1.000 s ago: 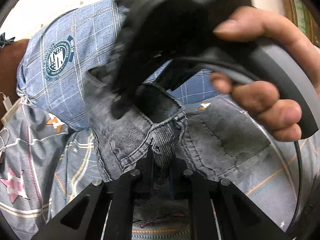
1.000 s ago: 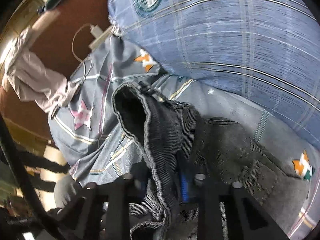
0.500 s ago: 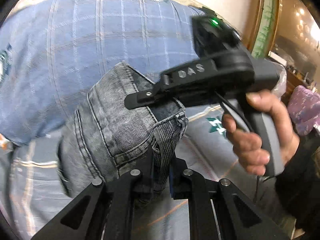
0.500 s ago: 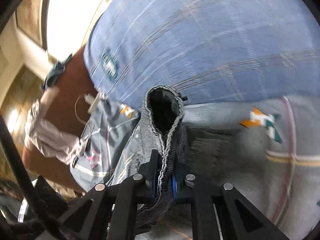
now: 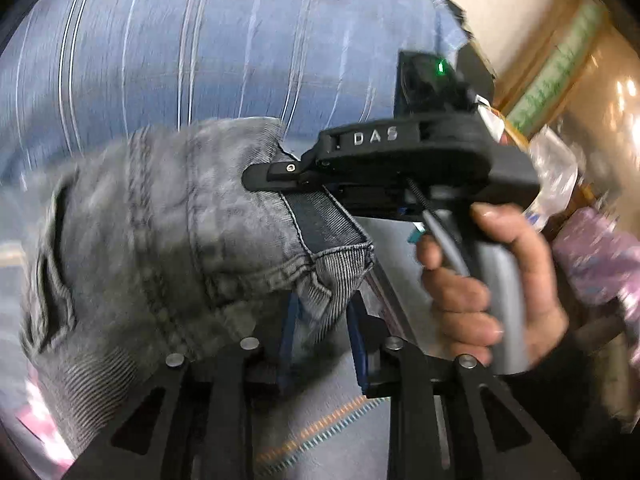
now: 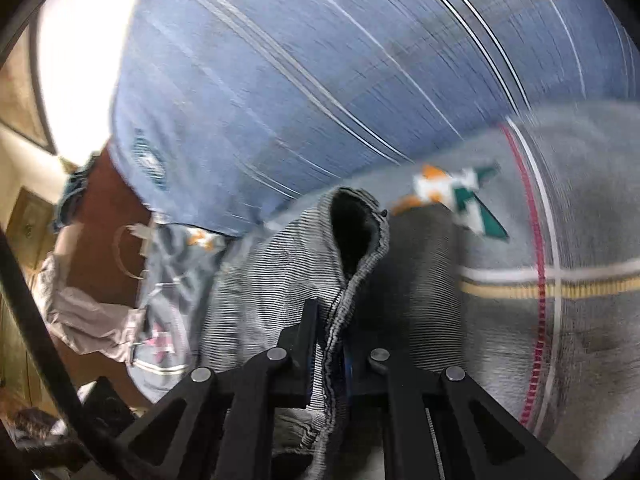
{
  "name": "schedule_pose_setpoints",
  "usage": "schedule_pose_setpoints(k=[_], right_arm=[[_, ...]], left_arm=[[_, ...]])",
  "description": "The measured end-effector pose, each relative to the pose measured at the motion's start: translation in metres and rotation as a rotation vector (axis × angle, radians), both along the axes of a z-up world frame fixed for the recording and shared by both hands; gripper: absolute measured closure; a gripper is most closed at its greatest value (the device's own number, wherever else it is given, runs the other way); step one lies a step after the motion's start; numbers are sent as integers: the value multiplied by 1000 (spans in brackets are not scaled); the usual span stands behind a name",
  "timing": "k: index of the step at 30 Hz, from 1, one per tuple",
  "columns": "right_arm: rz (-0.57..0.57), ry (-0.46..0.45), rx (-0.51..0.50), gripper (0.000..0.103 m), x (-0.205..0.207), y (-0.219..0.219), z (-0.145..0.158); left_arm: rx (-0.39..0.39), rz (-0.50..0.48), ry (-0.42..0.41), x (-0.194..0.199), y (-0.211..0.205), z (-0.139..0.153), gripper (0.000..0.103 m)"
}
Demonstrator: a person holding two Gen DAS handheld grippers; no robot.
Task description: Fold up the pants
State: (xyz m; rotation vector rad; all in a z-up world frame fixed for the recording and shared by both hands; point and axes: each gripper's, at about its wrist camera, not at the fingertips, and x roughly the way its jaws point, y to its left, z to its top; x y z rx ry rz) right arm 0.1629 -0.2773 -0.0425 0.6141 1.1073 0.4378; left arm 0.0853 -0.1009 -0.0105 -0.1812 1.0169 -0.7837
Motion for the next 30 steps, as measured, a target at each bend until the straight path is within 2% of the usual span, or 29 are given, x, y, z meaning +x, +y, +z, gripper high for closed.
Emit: schedule_pose_setpoints(k=[2, 4, 5, 7, 9, 10, 12, 13, 14, 16, 19, 23, 27, 28, 29, 30], right_arm=[[-19, 19, 9, 89, 2, -3, -9], [-26, 1, 8, 89, 2, -3, -6], [-28, -6, 4, 89, 1, -3, -3], [-20, -20, -12, 89, -2, -1, 3], [-35, -36, -60, 87, -7, -1, 15], [-43, -55, -85, 82, -12, -3, 24], [-44, -106, -136, 62, -26, -2, 44], [-47, -128, -134, 45, -35, -2, 55], [-45, -135, -123, 44, -40, -1, 62], [-20, -140, -103, 44, -53, 5, 69], [-37, -106, -118, 44, -66, 12, 58], [-29, 0, -79, 45, -55, 12, 23], [-57, 55, -138, 48, -48, 9, 2], [-56, 59, -126, 53, -49, 8, 0], [-48, 59, -121, 66, -49, 10, -2], [-46, 56, -132, 74, -49, 13, -1]], left_arm=[[-60, 6, 30, 2, 9, 8, 74], [-83, 11, -2, -2, 18, 23, 46], [-92, 28, -36, -6, 25, 34, 40], [-112, 55, -83, -9, 37, 49, 38], [-72, 103, -118, -7, 53, 61, 38], [-56, 129, -124, -4, 57, 64, 38], [0, 226, -124, 2, 77, 59, 38], [18, 250, -117, 8, 81, 53, 38], [30, 281, -94, 16, 88, 47, 38], [32, 316, -36, 24, 100, 34, 38], [7, 319, 34, 26, 105, 20, 38], [64, 300, 2, 19, 88, 13, 38], [116, 289, -39, 14, 79, 10, 38], [133, 289, -51, 15, 77, 7, 38], [158, 287, -69, 13, 73, 6, 38], [168, 287, -77, 9, 75, 7, 38]])
